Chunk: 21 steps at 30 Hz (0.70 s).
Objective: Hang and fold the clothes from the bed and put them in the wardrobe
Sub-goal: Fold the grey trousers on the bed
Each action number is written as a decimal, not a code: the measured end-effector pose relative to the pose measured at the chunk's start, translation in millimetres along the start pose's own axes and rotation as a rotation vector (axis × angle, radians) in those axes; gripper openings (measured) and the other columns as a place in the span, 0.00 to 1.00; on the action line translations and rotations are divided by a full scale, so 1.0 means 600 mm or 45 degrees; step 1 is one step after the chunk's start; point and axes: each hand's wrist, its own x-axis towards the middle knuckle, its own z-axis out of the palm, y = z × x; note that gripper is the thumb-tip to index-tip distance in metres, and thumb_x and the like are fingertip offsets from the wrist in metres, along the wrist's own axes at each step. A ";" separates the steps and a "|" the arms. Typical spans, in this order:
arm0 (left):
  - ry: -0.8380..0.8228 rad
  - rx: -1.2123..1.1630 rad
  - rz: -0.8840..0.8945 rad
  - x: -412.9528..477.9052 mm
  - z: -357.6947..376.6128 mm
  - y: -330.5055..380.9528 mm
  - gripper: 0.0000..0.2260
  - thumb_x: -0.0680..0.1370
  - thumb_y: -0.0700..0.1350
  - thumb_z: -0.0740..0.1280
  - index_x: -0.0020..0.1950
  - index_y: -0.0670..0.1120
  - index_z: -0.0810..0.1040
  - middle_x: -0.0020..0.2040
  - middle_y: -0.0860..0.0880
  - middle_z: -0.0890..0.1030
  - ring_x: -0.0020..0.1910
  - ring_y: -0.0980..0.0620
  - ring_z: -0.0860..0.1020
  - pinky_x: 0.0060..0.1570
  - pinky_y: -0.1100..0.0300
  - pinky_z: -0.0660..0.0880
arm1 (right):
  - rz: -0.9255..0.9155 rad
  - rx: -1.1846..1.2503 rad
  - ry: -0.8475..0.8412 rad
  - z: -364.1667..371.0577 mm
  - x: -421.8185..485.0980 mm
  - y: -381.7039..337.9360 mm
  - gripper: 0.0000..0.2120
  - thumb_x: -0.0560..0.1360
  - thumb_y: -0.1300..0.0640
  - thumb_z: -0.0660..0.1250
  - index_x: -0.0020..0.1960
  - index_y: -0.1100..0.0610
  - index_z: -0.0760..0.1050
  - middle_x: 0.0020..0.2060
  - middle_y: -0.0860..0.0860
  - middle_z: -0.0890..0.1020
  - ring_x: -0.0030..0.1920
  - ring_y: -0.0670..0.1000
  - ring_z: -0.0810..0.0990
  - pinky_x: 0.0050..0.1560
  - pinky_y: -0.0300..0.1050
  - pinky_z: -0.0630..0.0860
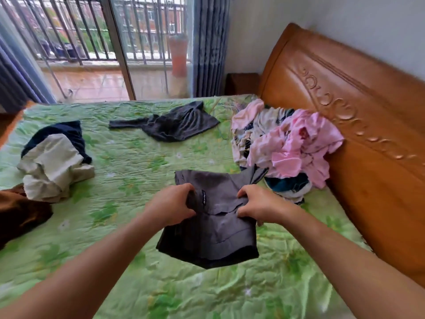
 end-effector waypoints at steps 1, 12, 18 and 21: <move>0.010 0.011 0.055 -0.003 -0.017 0.016 0.24 0.71 0.56 0.75 0.65 0.54 0.74 0.58 0.49 0.82 0.56 0.44 0.79 0.48 0.56 0.75 | 0.031 0.031 0.043 -0.011 -0.025 0.002 0.15 0.68 0.57 0.73 0.53 0.59 0.78 0.42 0.58 0.82 0.29 0.55 0.82 0.25 0.53 0.80; -0.085 0.096 0.790 -0.070 -0.115 0.330 0.23 0.71 0.54 0.75 0.65 0.52 0.77 0.58 0.49 0.81 0.56 0.47 0.79 0.51 0.57 0.75 | 0.486 0.201 0.548 -0.120 -0.383 0.119 0.16 0.69 0.56 0.74 0.56 0.58 0.80 0.44 0.60 0.84 0.26 0.52 0.81 0.21 0.43 0.74; -0.162 0.278 1.119 -0.135 -0.099 0.529 0.26 0.72 0.56 0.75 0.68 0.51 0.75 0.62 0.49 0.79 0.60 0.48 0.77 0.59 0.53 0.75 | 0.699 0.194 0.650 -0.131 -0.569 0.202 0.16 0.73 0.53 0.73 0.56 0.61 0.81 0.40 0.58 0.84 0.30 0.52 0.82 0.27 0.43 0.76; -0.198 0.340 1.277 -0.173 -0.079 0.627 0.24 0.72 0.56 0.75 0.66 0.50 0.77 0.61 0.49 0.79 0.60 0.48 0.77 0.60 0.52 0.75 | 0.813 0.226 0.717 -0.123 -0.661 0.245 0.16 0.74 0.54 0.72 0.56 0.64 0.80 0.34 0.58 0.80 0.24 0.50 0.75 0.22 0.41 0.67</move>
